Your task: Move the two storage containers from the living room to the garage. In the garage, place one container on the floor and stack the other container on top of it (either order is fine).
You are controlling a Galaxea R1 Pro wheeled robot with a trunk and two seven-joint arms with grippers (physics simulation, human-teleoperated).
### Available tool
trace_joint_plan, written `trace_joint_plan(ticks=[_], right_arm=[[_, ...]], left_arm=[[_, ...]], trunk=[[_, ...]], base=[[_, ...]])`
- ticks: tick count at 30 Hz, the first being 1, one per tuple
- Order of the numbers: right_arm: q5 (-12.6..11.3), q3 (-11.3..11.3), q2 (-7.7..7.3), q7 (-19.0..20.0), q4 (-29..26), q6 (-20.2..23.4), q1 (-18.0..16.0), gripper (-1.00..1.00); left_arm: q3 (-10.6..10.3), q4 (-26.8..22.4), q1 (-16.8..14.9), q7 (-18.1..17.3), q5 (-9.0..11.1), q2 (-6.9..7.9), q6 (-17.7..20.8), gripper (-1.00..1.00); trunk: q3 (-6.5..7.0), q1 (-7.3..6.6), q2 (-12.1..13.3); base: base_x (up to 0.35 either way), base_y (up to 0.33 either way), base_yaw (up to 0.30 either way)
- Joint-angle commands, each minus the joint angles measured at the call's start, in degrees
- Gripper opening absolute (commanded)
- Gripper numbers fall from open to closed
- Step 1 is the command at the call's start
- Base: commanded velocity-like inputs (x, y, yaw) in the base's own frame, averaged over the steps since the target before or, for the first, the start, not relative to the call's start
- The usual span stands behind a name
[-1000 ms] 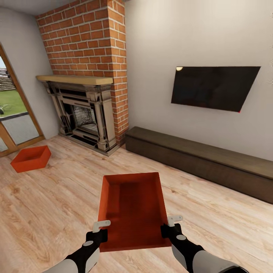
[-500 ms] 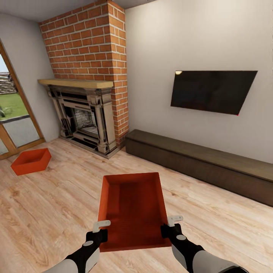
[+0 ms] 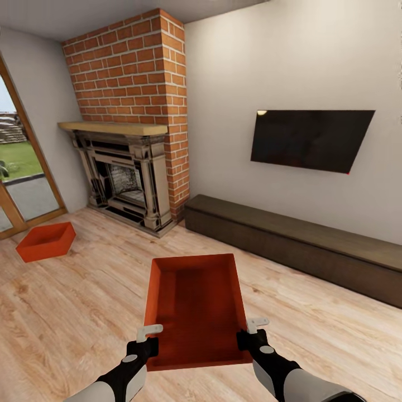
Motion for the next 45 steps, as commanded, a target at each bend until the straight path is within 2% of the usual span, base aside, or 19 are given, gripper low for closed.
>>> trace_joint_plan(ticks=[1, 32, 45], right_arm=[[-0.01, -3.24, 0.04, -0.14, -4.74, -0.08, -0.06, -1.0], [-0.01, -3.21, 0.15, -0.14, -4.75, 0.03, -0.06, -1.0], [-0.01, -3.24, 0.11, -0.14, -4.74, 0.01, -0.06, -1.0]], left_arm=[[2.45, 0.19, -0.03, 1.65, 0.82, 0.0, -0.31, -1.0], [2.45, 0.19, -0.03, 1.67, 0.85, 0.01, -0.31, -1.0], [2.45, 0.19, -0.03, 1.67, 0.87, 0.04, -0.31, -1.0]], trunk=[[0.01, 0.01, -0.07], [0.28, 0.01, -0.07], [0.94, 0.01, -0.07]], base=[[0.0, 0.0, 0.0], [0.0, 0.0, -0.001], [0.0, 0.0, -0.174]])
